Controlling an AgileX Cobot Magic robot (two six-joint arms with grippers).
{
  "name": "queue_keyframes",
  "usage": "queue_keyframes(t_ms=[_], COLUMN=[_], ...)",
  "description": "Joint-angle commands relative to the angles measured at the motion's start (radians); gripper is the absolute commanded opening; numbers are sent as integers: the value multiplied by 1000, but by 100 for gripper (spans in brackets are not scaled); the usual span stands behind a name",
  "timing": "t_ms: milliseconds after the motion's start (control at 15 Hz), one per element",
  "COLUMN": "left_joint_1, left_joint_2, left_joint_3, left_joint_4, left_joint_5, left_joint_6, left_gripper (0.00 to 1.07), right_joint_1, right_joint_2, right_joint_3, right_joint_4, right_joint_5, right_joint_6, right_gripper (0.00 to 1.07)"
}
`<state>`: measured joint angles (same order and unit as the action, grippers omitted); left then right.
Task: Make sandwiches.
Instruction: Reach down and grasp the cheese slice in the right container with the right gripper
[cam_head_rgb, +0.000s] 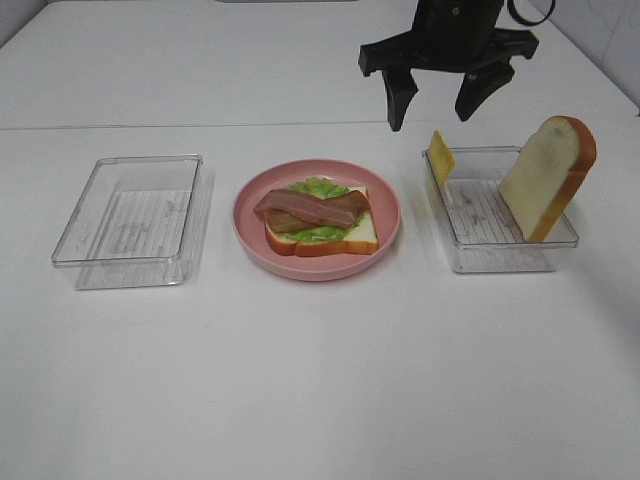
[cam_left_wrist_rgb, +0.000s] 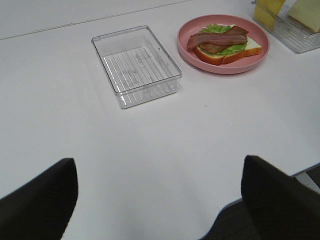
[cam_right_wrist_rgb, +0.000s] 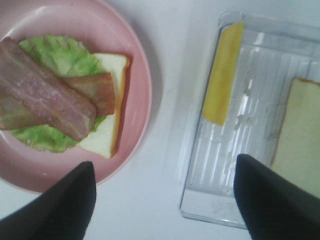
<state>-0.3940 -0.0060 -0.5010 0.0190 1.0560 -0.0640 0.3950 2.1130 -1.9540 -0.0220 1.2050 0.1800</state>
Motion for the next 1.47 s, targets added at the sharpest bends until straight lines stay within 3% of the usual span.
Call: queue_keyframes(t_ms=[67, 400, 933, 1067, 1200, 1267, 1333, 1467], left_joint_1=[-3, -3, -3, -3, -3, -3, -3, -3], left_joint_2=[-19, -19, -19, -19, -19, -19, -19, -19], left_joint_3=[2, 2, 2, 2, 2, 2, 2, 2], left_joint_4=[4, 4, 5, 5, 5, 5, 5, 5], left_joint_5=[-9, -9, -9, -9, -9, -9, -9, -9], left_joint_6=[-4, -4, -4, -4, -4, -4, -4, -4], left_gripper=[84, 84, 84, 84, 84, 84, 84, 84], right_joint_1=[-24, -163, -195, -200, -199, -199, -199, -199], right_joint_2=[-13, 40, 216, 236, 246, 246, 241, 211], right_joint_3=[-53, -55, -55, -55, -55, -55, -55, -55], right_joint_4=[-35, 220, 209, 215, 200, 200, 197, 195], right_joint_5=[43, -55, -179, -179, -184, -184, -183, -179], right_joint_6=[4, -112, -119, -116, -112, -112, -109, -109], right_gripper=[72, 69, 68, 63, 32, 32, 5, 0])
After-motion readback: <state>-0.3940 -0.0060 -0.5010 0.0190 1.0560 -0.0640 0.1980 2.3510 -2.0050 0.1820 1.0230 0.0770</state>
